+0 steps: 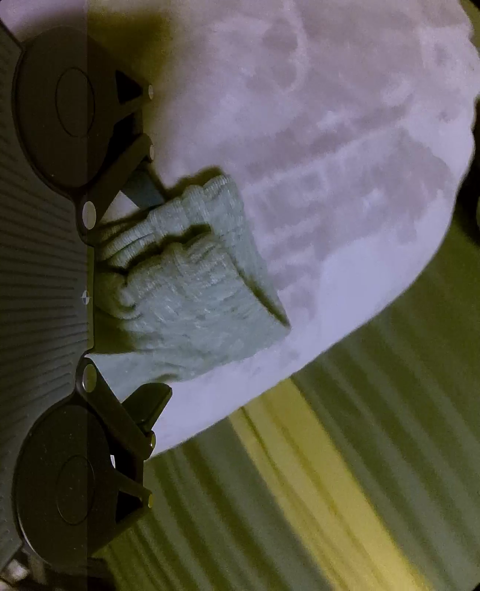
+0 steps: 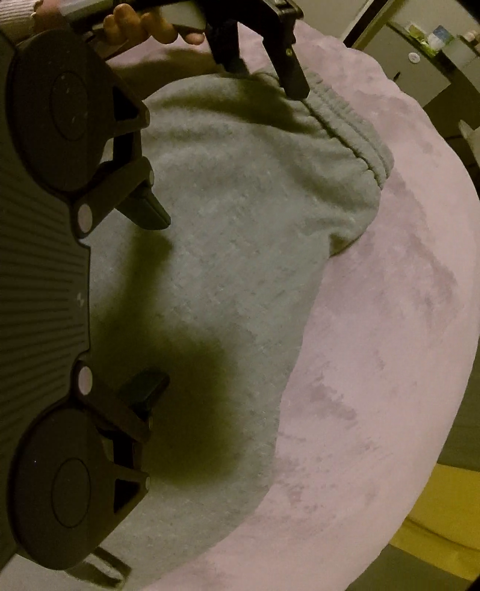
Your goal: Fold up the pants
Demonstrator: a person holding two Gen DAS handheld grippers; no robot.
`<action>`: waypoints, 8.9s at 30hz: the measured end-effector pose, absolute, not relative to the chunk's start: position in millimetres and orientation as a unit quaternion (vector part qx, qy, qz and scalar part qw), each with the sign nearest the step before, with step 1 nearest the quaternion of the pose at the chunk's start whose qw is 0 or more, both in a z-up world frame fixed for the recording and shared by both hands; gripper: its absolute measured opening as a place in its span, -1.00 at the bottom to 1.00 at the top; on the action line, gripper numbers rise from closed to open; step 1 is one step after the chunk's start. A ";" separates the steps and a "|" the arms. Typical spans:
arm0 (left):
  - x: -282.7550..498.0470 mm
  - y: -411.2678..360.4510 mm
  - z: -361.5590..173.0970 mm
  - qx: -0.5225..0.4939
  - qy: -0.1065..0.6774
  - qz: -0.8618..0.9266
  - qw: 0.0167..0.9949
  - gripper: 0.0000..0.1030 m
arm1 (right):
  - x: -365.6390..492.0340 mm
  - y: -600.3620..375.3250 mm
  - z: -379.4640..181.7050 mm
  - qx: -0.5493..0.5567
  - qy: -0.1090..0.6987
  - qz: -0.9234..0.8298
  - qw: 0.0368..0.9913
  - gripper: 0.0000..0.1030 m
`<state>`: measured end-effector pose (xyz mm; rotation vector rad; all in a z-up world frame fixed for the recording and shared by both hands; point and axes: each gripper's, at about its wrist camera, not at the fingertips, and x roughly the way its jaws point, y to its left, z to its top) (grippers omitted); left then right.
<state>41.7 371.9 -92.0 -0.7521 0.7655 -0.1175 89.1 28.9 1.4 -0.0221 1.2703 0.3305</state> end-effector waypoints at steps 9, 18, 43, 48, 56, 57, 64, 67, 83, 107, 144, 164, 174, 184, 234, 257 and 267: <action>40.3 377.7 -114.8 -0.375 0.374 -0.093 0.843 0.97 | 88.6 31.1 5.2 -0.021 0.594 0.162 0.788 0.69; 48.6 365.9 -112.2 -0.402 0.284 -0.157 0.856 0.98 | 86.8 32.3 -2.8 -0.028 0.602 0.157 0.783 0.72; 62.4 303.7 -91.6 -0.219 0.333 -0.110 0.911 -0.56 | 179.1 65.8 72.1 0.082 0.599 0.126 0.786 0.85; 50.6 288.0 -80.5 -0.178 0.311 -0.099 0.928 -0.58 | 174.7 60.8 66.9 0.089 0.616 0.139 0.770 0.86; 13.5 251.9 -53.7 -0.090 0.274 -0.098 0.952 -0.58 | 202.0 135.8 88.4 0.078 0.655 0.220 0.719 0.99; 11.0 246.6 -51.8 -0.080 0.272 -0.101 0.954 -0.58 | 204.1 145.0 87.2 0.068 0.666 0.217 0.710 0.99; -2.8 232.3 -51.2 -0.055 0.279 -0.126 0.950 -0.61 | 193.5 188.4 76.1 -0.046 0.675 0.173 0.716 0.45; -13.2 219.2 -46.8 -0.028 0.265 -0.139 0.954 -0.62 | 180.6 177.8 86.1 -0.063 0.650 0.190 0.733 -0.19; -112.1 63.7 42.2 0.122 0.162 -0.290 0.935 -0.61 | 45.0 -34.0 206.7 0.084 0.503 0.164 0.844 -0.21; -189.2 -190.8 -70.5 0.401 0.228 -0.348 0.817 -0.59 | -119.4 -383.1 -25.8 0.493 0.414 0.053 0.764 -0.22; -88.8 -22.1 0.4 0.154 0.377 -0.316 0.857 0.79 | -72.3 -320.9 -36.2 0.370 0.469 0.054 0.800 -0.18; -16.5 54.0 3.3 0.112 0.418 -0.283 0.856 0.86 | -153.8 -355.0 -18.5 0.300 0.372 -0.037 0.878 0.94; 57.1 90.5 -30.6 -0.036 0.484 -0.375 0.790 0.85 | -136.1 -378.1 -79.2 0.348 0.452 0.007 0.821 0.94; 94.2 81.2 -77.1 -0.073 0.564 -0.432 0.700 0.85 | -132.3 -402.7 -98.0 0.367 0.461 0.065 0.805 0.94; 49.6 3.5 -39.8 -0.022 0.529 -0.444 0.723 -0.32 | -123.5 -355.5 -87.3 0.451 0.386 0.144 0.792 -0.02; 189.7 -40.4 7.8 -0.053 0.491 -0.388 0.779 -0.30 | 29.5 -397.4 2.0 0.378 0.375 0.139 0.835 -0.03; 238.2 -34.6 -60.7 -0.098 0.543 -0.339 0.762 0.05 | 127.0 -392.0 -59.2 0.349 0.438 0.076 0.825 0.04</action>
